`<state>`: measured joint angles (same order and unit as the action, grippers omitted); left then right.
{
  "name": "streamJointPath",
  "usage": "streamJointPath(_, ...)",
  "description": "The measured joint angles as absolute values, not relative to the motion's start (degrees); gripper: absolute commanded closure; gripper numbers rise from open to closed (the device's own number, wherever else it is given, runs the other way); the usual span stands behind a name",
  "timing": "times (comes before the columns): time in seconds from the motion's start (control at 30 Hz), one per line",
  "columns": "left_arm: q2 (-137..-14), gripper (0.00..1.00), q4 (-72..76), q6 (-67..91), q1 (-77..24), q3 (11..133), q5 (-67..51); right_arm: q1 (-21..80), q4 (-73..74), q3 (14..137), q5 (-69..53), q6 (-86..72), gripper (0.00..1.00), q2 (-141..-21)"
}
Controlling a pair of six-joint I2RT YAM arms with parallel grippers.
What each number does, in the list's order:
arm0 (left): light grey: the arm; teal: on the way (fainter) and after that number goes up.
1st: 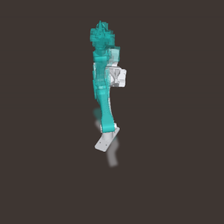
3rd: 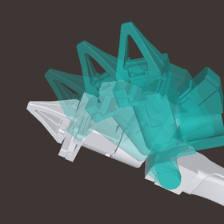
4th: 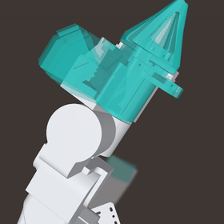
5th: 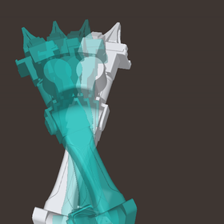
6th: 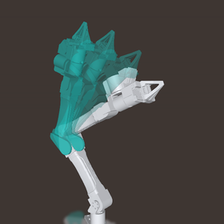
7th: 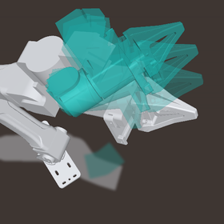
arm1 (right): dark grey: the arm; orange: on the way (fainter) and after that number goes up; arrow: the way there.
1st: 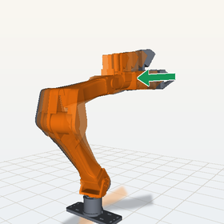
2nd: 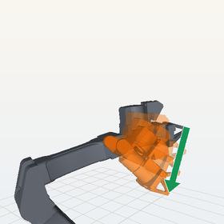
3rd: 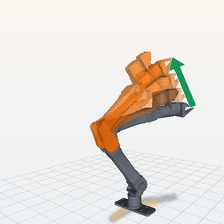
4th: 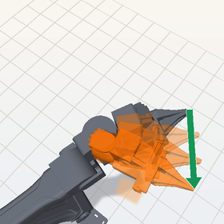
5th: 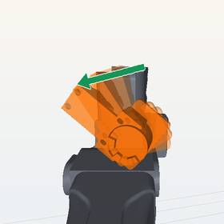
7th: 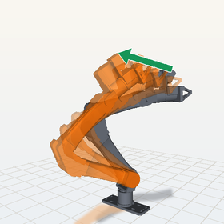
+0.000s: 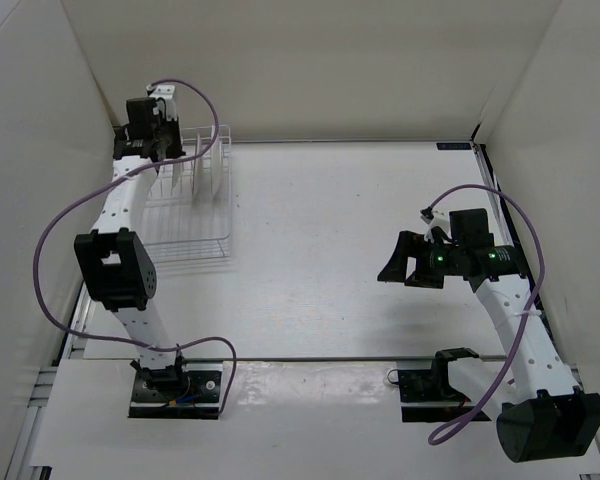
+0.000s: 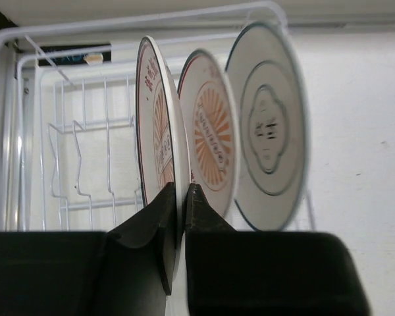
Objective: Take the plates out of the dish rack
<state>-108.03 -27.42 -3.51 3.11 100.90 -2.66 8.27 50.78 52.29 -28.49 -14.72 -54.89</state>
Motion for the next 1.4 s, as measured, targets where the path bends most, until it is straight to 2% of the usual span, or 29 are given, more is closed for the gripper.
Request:
streamJointPath(0.33, -87.7, 1.00, -27.1, -3.2, -0.4, 100.4, 1.6, 8.3, 50.9, 52.3, -28.1, -14.8, 0.10, -52.0)
streamJointPath(0.5, -79.3, 1.00, -26.4, -3.2, -14.4, 99.4, 0.3, 8.3, 51.1, 52.2, -25.8, -15.5, 0.10, -48.6)
streamJointPath(0.7, -69.7, 1.00, -22.0, -9.6, -39.1, 80.2, -0.2, 8.3, 53.9, 51.9, -19.2, -16.1, 0.10, -43.1)
streamJointPath(0.87, -75.2, 1.00, -22.0, -16.6, -53.7, 70.5, 3.1, 8.3, 56.6, 51.9, -12.6, -16.3, 0.10, -39.4)
streamJointPath(1.07, -81.8, 1.00, -14.7, -22.1, -66.0, 53.6, 15.6, 8.4, 58.4, 51.6, -6.8, -16.6, 0.10, -35.4)
streamJointPath(1.3, -95.8, 1.00, -2.6, -26.5, -73.5, 52.0, 30.5, 9.9, 58.7, 51.6, -5.0, -16.5, 0.10, -35.7)
streamJointPath(1.33, -97.8, 0.96, -0.3, -27.2, -74.1, 52.0, 32.5, 10.2, 58.8, 51.6, -4.6, -16.5, 0.10, -35.7)
streamJointPath(1.37, -99.5, 0.75, 1.3, -27.7, -74.6, 52.0, 34.1, 10.5, 58.9, 51.6, -4.3, -16.5, 0.10, -35.7)
streamJointPath(1.4, -101.0, 0.70, 2.3, -28.1, -75.2, 52.0, 35.7, 10.8, 59.1, 51.6, -4.0, -16.5, 0.10, -35.8)
